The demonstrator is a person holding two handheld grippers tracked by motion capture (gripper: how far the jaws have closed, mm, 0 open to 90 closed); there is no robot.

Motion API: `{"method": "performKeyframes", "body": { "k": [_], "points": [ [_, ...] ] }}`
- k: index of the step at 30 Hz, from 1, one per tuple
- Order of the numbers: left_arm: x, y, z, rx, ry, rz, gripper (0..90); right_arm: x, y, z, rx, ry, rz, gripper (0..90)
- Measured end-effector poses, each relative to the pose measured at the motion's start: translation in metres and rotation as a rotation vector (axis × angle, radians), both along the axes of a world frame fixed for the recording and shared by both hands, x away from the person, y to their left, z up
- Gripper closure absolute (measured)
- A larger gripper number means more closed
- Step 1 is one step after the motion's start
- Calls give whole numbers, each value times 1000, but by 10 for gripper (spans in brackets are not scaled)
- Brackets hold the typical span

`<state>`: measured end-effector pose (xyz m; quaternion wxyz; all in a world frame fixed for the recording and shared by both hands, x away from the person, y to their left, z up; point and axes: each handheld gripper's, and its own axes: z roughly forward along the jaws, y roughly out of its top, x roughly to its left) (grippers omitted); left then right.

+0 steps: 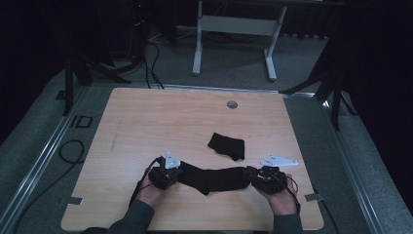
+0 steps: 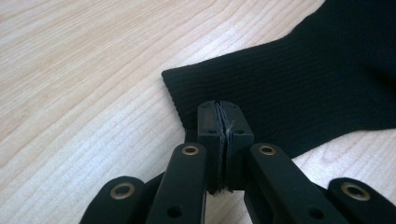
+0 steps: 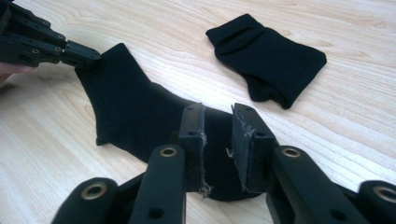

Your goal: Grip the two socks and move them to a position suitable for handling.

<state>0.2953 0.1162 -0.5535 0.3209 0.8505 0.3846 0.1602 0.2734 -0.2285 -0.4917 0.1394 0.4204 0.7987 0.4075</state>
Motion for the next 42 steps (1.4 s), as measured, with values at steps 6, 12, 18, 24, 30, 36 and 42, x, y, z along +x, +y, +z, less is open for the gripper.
{"method": "performKeyframes", "body": {
  "k": [6,12,18,24,30,36,42],
  "points": [
    [3,1,0,3,-13,7,867,6,4,-6,6,-5,9,688],
    [4,2,1,18,-33,20,809,12,3,-14,5,5,0,666],
    [7,4,1,22,-50,59,780,14,3,-19,9,11,-5,656],
    [8,8,3,1,-52,83,691,18,3,-25,26,26,13,652],
    [9,15,7,-78,-52,115,653,22,2,-32,19,44,2,642],
    [9,15,7,-83,-47,115,639,22,5,-32,5,51,9,620],
    [11,14,7,-87,-46,111,636,22,7,-35,-4,59,16,612]
  ]
}}
